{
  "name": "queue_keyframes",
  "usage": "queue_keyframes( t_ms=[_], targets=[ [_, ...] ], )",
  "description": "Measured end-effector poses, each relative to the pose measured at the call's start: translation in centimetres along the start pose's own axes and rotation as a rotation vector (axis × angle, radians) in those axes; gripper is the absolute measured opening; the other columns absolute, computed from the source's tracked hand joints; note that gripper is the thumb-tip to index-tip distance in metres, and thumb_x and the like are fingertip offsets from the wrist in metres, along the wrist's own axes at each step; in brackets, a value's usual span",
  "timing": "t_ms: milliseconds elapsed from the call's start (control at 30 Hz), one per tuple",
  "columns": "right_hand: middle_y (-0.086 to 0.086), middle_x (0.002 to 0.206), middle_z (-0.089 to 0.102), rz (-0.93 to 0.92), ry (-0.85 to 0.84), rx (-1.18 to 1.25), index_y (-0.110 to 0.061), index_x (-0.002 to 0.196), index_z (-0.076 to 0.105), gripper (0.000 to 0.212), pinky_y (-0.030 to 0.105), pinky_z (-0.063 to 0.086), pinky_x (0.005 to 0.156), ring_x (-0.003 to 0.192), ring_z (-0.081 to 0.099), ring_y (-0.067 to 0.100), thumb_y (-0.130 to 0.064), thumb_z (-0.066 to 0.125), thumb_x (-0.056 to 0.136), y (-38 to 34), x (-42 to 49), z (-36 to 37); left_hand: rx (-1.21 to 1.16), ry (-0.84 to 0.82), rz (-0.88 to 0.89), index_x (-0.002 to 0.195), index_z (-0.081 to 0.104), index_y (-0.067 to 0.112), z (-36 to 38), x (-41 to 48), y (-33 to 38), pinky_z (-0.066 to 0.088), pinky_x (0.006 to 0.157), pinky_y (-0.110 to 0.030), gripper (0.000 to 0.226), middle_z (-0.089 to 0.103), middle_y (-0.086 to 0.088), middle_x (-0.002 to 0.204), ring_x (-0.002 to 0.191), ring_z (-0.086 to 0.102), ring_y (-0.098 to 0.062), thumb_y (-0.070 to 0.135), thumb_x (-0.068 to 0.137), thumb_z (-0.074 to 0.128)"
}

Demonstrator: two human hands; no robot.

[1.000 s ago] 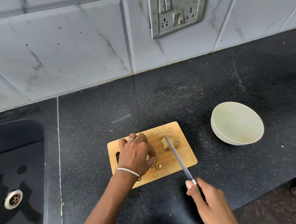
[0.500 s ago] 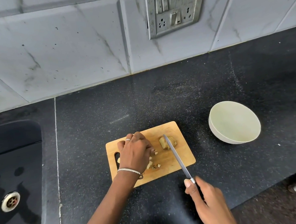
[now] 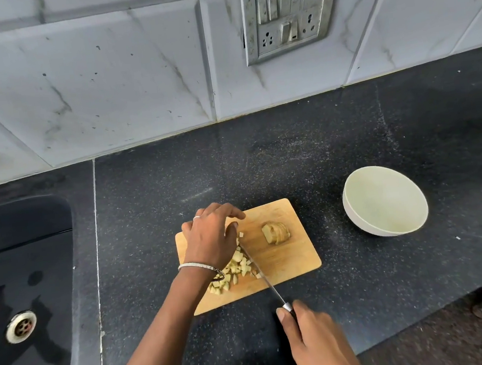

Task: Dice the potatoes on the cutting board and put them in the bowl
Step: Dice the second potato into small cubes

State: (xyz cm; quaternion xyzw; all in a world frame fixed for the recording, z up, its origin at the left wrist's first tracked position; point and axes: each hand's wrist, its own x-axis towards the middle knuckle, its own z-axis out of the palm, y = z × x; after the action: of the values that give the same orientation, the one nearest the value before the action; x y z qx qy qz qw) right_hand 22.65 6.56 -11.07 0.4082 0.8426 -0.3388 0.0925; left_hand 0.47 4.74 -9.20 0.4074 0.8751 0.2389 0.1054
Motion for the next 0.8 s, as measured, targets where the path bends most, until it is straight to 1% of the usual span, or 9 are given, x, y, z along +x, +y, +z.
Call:
queue_keyframes(
  t_ms=[100,200,300,400,533,567,633,700,800],
  targets=[
    [-0.006,0.074,0.051,0.014,0.035,-0.004,-0.027,0.089,0.035,0.029,0.031,0.035,0.064,0.090,0.064,0.020,-0.052,0.024,0.100,0.0,-0.7,-0.5,-0.022,-0.027,0.052,0.107,0.058,0.039,0.4,0.2,1.0,0.029,0.083,-0.037,0.019,0.059,0.019,0.109,0.110,0.050,-0.013,0.037,0.088,0.060],
    [-0.002,0.081,0.057,0.045,0.090,-0.061,-0.026,0.091,0.034,0.030,0.032,0.036,0.065,0.092,0.064,0.021,-0.053,0.024,0.099,0.4,-1.5,-1.3,0.005,-0.067,0.091,0.108,0.056,0.041,1.2,0.6,1.9,0.028,0.081,-0.036,0.027,0.061,0.021,0.109,0.109,0.049,-0.011,0.046,0.083,0.064],
    [-0.002,0.082,0.056,0.113,0.110,-0.073,-0.028,0.093,0.034,0.027,0.031,0.038,0.068,0.096,0.064,0.022,-0.054,0.029,0.098,1.4,-2.1,-2.3,0.020,-0.108,0.098,0.108,0.056,0.040,2.2,0.8,2.5,0.029,0.082,-0.036,0.030,0.063,0.022,0.107,0.108,0.050,-0.010,0.048,0.080,0.067],
    [-0.004,0.085,0.058,0.173,0.098,-0.080,-0.027,0.097,0.037,0.027,0.033,0.045,0.074,0.099,0.064,0.023,-0.054,0.034,0.095,2.6,-2.7,-3.1,0.009,-0.135,0.096,0.107,0.057,0.039,3.4,0.8,2.5,0.030,0.084,-0.038,0.034,0.063,0.021,0.104,0.107,0.051,-0.009,0.050,0.078,0.069],
    [-0.003,0.110,0.065,0.256,0.142,-0.099,-0.029,0.122,0.043,0.036,0.031,0.046,0.083,0.109,0.061,0.022,-0.051,0.038,0.094,3.2,-3.2,-4.4,0.013,-0.121,0.104,0.108,0.057,0.038,4.3,0.8,2.3,0.032,0.087,-0.036,0.039,0.063,0.020,0.103,0.104,0.054,-0.009,0.048,0.075,0.073],
    [-0.002,0.112,0.065,0.269,0.154,-0.086,-0.030,0.127,0.042,0.038,0.031,0.045,0.084,0.110,0.060,0.022,-0.050,0.039,0.095,3.4,-3.2,-4.5,0.006,-0.107,0.102,0.108,0.056,0.038,4.5,0.7,2.3,0.032,0.088,-0.036,0.039,0.064,0.020,0.103,0.103,0.055,-0.008,0.047,0.074,0.074],
    [-0.001,0.108,0.066,0.286,0.165,-0.038,-0.031,0.130,0.044,0.041,0.033,0.045,0.083,0.106,0.061,0.024,-0.050,0.042,0.094,3.6,-3.0,-4.5,-0.015,-0.067,0.097,0.104,0.056,0.037,4.9,0.5,2.3,0.031,0.090,-0.035,0.038,0.064,0.019,0.100,0.101,0.057,-0.007,0.046,0.073,0.075],
    [-0.001,0.097,0.067,0.294,0.181,0.024,-0.029,0.121,0.050,0.036,0.035,0.046,0.078,0.097,0.063,0.024,-0.050,0.044,0.092,3.8,-2.6,-4.2,-0.044,-0.030,0.090,0.101,0.056,0.036,5.2,0.2,2.1,0.031,0.091,-0.035,0.036,0.065,0.018,0.097,0.097,0.058,-0.006,0.046,0.073,0.076],
    [0.001,0.075,0.063,0.257,0.221,0.106,-0.021,0.095,0.052,0.025,0.035,0.046,0.069,0.078,0.062,0.020,-0.046,0.048,0.092,3.6,-1.9,-3.9,-0.094,-0.009,0.092,0.099,0.056,0.035,5.5,0.0,1.7,0.032,0.093,-0.035,0.035,0.064,0.019,0.094,0.093,0.059,-0.006,0.045,0.072,0.076]
  ],
)
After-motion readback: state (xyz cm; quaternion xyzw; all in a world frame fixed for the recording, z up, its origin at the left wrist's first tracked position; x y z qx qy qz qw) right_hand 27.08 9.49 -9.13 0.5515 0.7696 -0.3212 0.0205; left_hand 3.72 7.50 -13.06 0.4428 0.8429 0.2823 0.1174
